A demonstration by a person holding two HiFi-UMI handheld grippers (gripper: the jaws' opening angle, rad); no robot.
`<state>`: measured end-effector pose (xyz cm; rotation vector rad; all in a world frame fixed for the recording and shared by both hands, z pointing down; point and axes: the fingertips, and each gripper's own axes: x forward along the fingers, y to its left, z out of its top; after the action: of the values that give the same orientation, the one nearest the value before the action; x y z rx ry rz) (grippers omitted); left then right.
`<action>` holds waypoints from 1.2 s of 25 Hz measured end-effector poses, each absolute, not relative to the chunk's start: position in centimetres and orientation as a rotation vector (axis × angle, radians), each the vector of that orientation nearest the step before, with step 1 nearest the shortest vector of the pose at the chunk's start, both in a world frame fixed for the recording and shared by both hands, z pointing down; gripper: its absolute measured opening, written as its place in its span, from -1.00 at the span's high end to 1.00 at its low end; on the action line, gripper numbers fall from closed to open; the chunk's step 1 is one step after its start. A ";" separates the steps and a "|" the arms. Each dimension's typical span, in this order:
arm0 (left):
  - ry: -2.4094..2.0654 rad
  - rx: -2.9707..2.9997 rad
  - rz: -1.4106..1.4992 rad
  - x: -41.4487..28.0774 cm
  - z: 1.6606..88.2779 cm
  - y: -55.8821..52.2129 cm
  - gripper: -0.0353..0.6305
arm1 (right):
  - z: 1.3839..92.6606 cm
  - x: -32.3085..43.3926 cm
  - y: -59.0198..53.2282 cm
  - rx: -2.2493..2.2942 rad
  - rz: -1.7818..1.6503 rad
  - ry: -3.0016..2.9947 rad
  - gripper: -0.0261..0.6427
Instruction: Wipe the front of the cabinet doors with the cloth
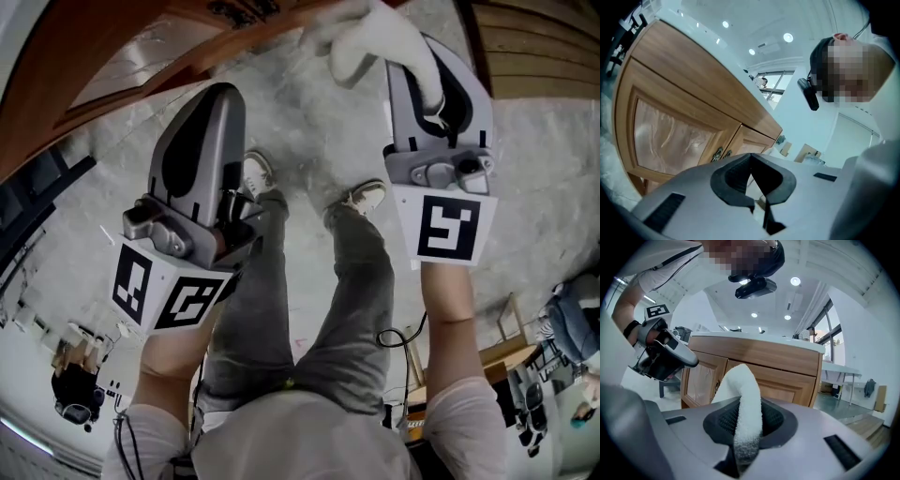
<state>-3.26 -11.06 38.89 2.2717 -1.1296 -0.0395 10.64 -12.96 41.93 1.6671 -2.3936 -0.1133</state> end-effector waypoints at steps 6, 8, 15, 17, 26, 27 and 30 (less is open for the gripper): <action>-1.147 2.266 -0.049 -3.2 31.8 -10.4 0.84 | 36.3 10.5 -11.4 1.673 -0.031 -2.402 0.68; -1.155 2.264 -0.056 -3.1 29.6 -10.1 0.84 | 34.3 10.5 -11.0 1.668 -0.011 -2.406 0.68; -1.217 2.229 -0.091 -4.1 22.3 -8.9 0.84 | 27.6 9.3 -9.6 1.625 0.022 -2.449 0.68; -1.239 2.219 -0.093 -4.7 20.3 -8.4 0.84 | 25.6 8.8 -9.4 1.629 0.040 -2.465 0.68; -1.321 2.221 -0.141 -6.9 10.1 -7.0 0.84 | 16.6 7.5 -8.6 1.623 0.014 -2.503 0.68; -1.326 2.217 -0.149 -7.1 9.2 -6.8 0.84 | 15.7 7.4 -8.6 1.615 0.002 -2.503 0.68; -1.334 2.196 -0.176 -7.7 7.4 -6.5 0.84 | 13.4 7.0 -8.2 1.594 -0.028 -2.503 0.68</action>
<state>-7.70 -6.49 7.38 2.1956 -1.3338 -0.1756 7.04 -8.25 13.35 1.5940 -2.5026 -0.0278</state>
